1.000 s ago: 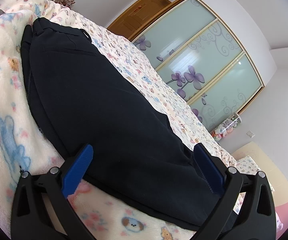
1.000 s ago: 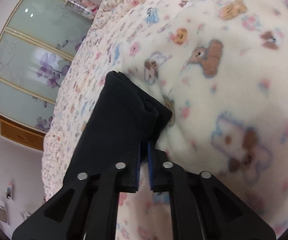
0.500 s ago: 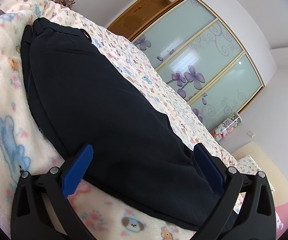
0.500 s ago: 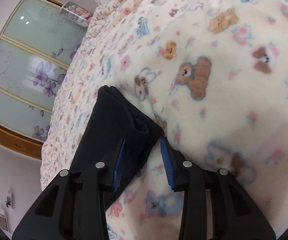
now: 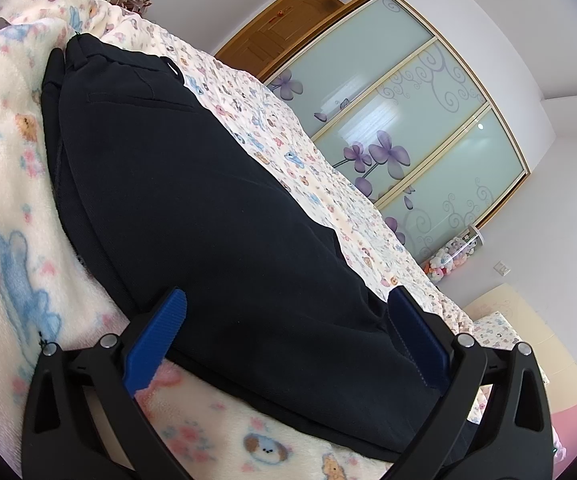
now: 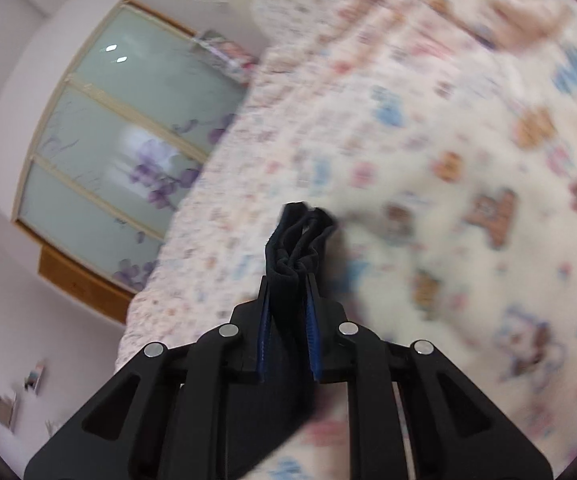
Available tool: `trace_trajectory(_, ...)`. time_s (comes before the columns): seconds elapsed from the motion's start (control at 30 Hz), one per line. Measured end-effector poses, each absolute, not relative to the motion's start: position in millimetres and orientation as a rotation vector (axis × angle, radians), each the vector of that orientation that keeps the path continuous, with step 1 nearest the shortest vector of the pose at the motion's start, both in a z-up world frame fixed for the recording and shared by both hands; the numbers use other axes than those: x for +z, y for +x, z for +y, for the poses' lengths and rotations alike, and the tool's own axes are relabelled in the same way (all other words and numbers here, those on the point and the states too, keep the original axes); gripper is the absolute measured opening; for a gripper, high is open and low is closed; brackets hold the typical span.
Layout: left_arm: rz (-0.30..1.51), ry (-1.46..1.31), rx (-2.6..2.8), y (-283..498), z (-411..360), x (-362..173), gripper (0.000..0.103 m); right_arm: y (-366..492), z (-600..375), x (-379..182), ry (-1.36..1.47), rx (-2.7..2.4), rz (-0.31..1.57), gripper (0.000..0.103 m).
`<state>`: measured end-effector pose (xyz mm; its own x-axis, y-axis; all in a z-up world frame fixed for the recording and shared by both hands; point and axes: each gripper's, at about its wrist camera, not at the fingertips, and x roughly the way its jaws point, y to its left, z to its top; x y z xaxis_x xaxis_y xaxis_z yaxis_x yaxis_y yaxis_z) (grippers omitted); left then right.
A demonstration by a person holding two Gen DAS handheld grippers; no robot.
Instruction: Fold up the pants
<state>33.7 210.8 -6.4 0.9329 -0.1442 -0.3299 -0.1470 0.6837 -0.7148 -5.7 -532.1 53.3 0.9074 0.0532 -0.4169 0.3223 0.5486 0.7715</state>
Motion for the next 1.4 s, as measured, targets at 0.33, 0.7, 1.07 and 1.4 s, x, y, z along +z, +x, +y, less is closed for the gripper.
trace_trajectory(0.33, 0.378, -0.832, -0.005, 33, 212, -7, 0.101, 31, -432, 126, 0.816, 0.123, 0.399, 0.016)
trace_trajectory(0.7, 0.378, -0.834, -0.006, 33, 212, -7, 0.101, 78, -227, 130, 0.623, 0.516, 0.54, 0.016)
trace_trajectory(1.07, 0.378, -0.855, -0.029, 32, 211, -8, 0.101, 58, -86, 41, 0.005, 0.554, 0.862, 0.04)
trace_trajectory(1.4, 0.38, -0.855, -0.028, 32, 211, -9, 0.101, 33, -89, 73, -0.073, 0.538, 0.71, 0.047)
